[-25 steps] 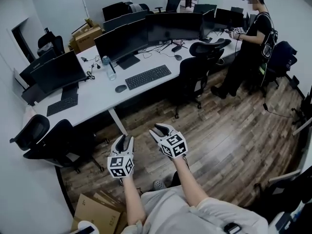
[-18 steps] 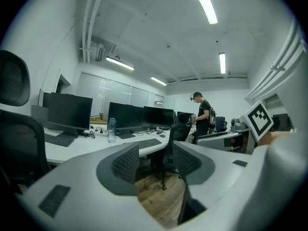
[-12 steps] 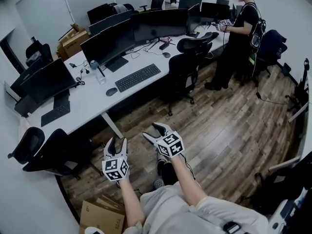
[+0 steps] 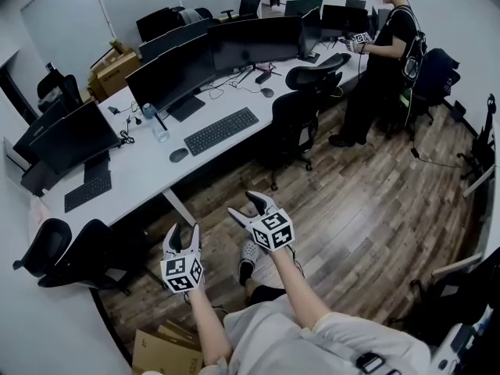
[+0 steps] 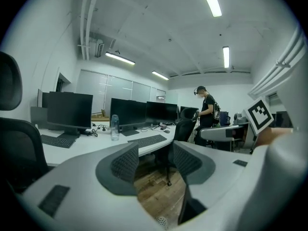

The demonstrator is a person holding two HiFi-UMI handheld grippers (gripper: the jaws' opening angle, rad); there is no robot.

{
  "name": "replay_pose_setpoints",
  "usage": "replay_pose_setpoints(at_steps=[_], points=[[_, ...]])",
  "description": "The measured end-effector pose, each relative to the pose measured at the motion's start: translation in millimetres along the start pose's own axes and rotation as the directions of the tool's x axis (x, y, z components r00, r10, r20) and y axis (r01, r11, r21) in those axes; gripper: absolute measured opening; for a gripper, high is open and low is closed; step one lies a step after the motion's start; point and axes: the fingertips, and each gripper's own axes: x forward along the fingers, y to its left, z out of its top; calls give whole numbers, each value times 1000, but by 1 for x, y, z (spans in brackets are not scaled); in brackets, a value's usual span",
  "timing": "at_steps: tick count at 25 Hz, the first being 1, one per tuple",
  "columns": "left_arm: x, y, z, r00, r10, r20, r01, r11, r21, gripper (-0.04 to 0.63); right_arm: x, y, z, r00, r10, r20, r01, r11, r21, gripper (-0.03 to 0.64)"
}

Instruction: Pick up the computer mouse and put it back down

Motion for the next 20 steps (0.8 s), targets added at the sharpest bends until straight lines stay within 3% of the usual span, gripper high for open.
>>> replay_pose_setpoints(at_steps=[13,20], points=[[66,62,45,996,54,72,-54,999,0,215,82,-30,61,996,28,80,-23,998,-65,337],[106,72,81,986,85,142,-100,990,99,216,112,-39,110,971,94,219,-76,993,-89,392]])
